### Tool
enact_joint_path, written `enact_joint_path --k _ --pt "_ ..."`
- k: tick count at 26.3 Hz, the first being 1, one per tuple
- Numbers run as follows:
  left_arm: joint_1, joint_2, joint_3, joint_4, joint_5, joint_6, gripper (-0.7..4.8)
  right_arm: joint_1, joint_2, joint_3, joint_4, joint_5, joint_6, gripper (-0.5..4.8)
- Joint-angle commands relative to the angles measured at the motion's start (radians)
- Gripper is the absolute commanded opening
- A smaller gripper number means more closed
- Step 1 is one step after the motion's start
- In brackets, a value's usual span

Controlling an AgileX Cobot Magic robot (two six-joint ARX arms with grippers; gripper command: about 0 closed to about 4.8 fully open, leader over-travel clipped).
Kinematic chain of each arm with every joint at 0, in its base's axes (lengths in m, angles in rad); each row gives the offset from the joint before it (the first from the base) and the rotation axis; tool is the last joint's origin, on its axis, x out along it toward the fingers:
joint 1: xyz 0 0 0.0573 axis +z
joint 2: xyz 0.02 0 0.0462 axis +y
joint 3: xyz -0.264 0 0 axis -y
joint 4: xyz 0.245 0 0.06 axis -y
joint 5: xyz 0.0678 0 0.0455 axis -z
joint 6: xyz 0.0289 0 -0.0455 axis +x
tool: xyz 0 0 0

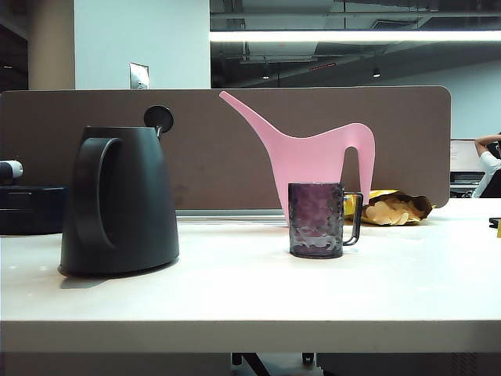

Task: Pour the water from the cup into the kettle.

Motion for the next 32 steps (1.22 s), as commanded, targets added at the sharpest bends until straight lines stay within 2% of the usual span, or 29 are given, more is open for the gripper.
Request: enact_joint_path --k 1,3,7,8,9,10,14,15,20,22,32 --pt "0.0 0.001 0.002 0.007 0.095 0.001 -0.05 0.002 0.103 0.074 0.01 -0.05 0.001 -0.08" --pt "0.0 0.001 0.005 0.007 0.175 0.001 -0.05 0.003 0.194 0.131 0.009 -0.072 0.0 0.05" --pt "0.0 0.001 0.005 0.007 0.278 0.001 -0.05 0.004 0.325 0.198 0.013 -0.128 -0.006 0.99" --pt "0.0 0.001 0.005 0.007 0.324 0.001 -0.05 0.014 0.384 0.222 0.024 -0.165 -0.006 1.31" --pt "0.0 0.001 0.004 0.007 0.357 0.001 -0.05 0.027 0.436 0.233 0.047 -0.185 -0.007 1.86" --pt "0.0 0.001 0.004 0.007 0.369 0.001 -0.05 0.037 0.465 0.235 0.068 -0.196 -0.007 2.29" --pt "0.0 0.001 0.005 0.007 0.386 0.001 -0.05 0.084 0.572 0.235 0.144 -0.201 -0.007 3.39" --pt "0.0 0.001 0.005 0.007 0.386 0.001 -0.05 0.095 0.595 0.235 0.163 -0.201 -0.007 3.52" --pt "0.0 0.001 0.004 0.007 0.387 0.001 -0.05 0.152 0.79 0.234 0.33 -0.201 -0.048 3.84" --pt "0.0 0.001 0.005 0.007 0.39 0.001 -0.05 0.152 0.869 0.234 0.389 -0.231 -0.049 3.98" --pt "0.0 0.001 0.004 0.007 0.39 -0.002 -0.05 0.151 1.251 0.233 0.631 -0.27 -0.048 3.98"
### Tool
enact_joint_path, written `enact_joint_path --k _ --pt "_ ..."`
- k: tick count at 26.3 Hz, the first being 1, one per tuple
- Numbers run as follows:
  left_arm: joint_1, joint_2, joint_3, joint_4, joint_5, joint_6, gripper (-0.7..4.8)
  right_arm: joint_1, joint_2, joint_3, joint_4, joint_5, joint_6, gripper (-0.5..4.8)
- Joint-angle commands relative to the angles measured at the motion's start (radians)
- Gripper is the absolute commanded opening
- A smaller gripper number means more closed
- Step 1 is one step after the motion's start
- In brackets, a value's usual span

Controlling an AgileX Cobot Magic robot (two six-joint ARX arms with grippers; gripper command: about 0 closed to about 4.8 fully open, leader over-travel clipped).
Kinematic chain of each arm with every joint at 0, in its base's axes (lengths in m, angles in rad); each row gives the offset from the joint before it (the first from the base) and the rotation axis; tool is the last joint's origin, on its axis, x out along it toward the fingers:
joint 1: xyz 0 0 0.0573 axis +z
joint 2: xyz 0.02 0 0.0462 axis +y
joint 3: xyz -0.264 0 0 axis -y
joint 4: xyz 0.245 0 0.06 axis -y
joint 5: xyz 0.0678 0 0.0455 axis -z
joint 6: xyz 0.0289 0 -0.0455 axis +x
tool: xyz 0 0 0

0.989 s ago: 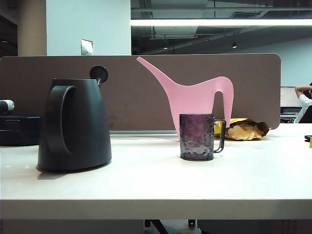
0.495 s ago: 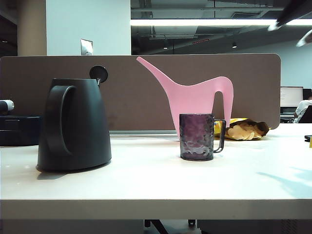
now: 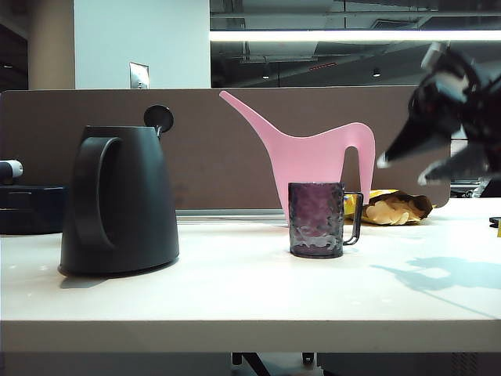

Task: Pour the water from the cup into the kettle.

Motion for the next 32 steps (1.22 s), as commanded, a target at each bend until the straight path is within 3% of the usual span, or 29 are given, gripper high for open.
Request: enact_joint_path --k 1,12,19,32 --pt "0.0 0.001 0.003 0.01 0.007 -0.002 -0.05 0.001 0.101 0.005 0.151 -0.008 -0.003 3.98" --pt "0.0 0.001 0.003 0.01 0.007 -0.002 -0.05 0.026 0.307 0.006 0.366 0.001 -0.002 3.95" --pt "0.0 0.001 0.003 0.01 0.007 -0.002 -0.05 0.027 0.357 0.008 0.466 0.027 0.027 3.66" --pt "0.0 0.001 0.003 0.01 0.007 -0.002 -0.05 0.053 0.467 0.215 0.315 0.023 0.028 3.64"
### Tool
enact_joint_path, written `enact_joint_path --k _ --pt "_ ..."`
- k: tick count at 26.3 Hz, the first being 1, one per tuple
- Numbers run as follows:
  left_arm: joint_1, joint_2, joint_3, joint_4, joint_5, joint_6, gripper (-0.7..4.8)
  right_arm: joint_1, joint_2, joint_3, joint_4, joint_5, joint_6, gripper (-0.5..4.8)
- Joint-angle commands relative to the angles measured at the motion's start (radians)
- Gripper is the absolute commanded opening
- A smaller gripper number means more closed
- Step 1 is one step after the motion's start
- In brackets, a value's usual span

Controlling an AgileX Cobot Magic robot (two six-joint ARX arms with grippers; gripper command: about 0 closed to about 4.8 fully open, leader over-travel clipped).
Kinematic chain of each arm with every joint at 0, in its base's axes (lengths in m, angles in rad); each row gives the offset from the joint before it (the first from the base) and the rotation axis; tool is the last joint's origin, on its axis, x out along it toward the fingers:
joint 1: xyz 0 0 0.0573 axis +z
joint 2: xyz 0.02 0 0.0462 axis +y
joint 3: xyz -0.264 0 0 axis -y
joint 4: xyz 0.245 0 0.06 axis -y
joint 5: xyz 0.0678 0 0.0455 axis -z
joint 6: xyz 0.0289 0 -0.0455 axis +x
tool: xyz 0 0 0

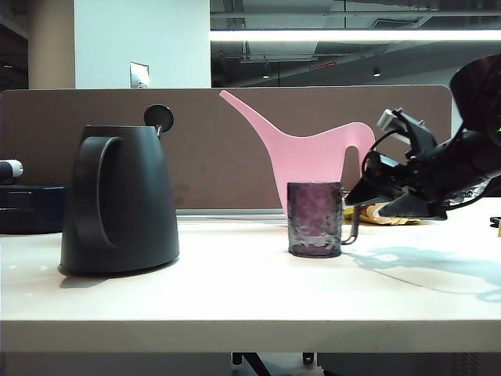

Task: Pour the water from the cup into the kettle.

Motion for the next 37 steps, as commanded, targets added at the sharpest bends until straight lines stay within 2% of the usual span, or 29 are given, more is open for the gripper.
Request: enact_joint_path --k 1,5,8,11,14,16,18,34,37 --pt "0.0 0.0 0.003 0.01 0.005 0.0 -0.05 0.01 0.026 0.035 -0.013 0.012 0.001 3.64" --pt "0.0 0.0 0.003 0.01 0.004 0.0 -0.05 0.024 0.077 0.09 -0.016 0.027 0.001 3.58" --pt "0.0 0.0 0.003 0.01 0.005 0.0 -0.05 0.036 0.11 0.122 -0.017 0.027 0.001 3.08" --pt "0.0 0.0 0.003 0.01 0.004 0.001 -0.05 0.051 0.157 0.158 -0.019 0.029 0.001 2.82" --pt "0.0 0.0 0.003 0.01 0.004 0.001 -0.05 0.057 0.167 0.163 -0.017 0.05 0.0 1.74" --pt "0.0 0.0 0.003 0.01 0.004 0.001 -0.05 0.057 0.167 0.163 -0.01 0.05 0.0 0.68" --pt "0.0 0.0 0.003 0.01 0.003 0.004 -0.05 0.057 0.167 0.164 0.002 0.05 0.0 -0.07" --pt "0.0 0.0 0.003 0.01 0.0 0.004 -0.05 0.059 0.134 0.164 0.053 0.069 0.0 -0.08" --pt "0.0 0.0 0.003 0.01 0.0 0.004 -0.05 0.059 0.072 0.164 0.0 0.134 -0.016 -0.08"
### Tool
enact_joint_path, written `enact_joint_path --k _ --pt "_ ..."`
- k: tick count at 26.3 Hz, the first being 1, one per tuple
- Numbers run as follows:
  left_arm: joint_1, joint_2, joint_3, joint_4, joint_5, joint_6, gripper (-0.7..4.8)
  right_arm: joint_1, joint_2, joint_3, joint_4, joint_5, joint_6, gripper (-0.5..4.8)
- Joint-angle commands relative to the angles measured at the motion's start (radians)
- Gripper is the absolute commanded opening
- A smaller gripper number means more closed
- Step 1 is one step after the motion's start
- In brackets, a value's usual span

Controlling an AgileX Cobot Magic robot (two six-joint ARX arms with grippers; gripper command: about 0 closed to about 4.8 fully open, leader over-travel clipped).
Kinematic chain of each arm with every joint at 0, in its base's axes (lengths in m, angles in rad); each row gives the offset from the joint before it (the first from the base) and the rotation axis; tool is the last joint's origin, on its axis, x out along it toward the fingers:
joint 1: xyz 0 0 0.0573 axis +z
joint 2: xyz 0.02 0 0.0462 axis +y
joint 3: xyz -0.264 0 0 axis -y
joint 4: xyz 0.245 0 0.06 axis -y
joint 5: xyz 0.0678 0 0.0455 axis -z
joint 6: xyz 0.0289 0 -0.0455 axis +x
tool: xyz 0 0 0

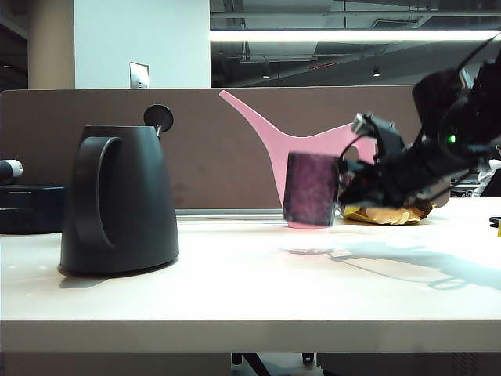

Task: Pour the water from the cup into the kettle.

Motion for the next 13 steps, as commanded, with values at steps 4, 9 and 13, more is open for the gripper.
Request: enact_joint_path --k 4,9,13 --pt "0.0 0.001 0.003 0.009 0.0 0.003 -0.05 0.002 -0.089 0.005 -0.085 0.072 -0.045 -0.08" --pt "0.0 0.001 0.002 0.002 0.0 0.003 -0.05 0.005 -0.184 0.006 -0.168 0.074 -0.073 -0.08" --pt "0.0 0.001 0.002 0.002 0.0 0.003 -0.05 0.008 -0.245 0.015 -0.235 0.114 -0.105 -0.08"
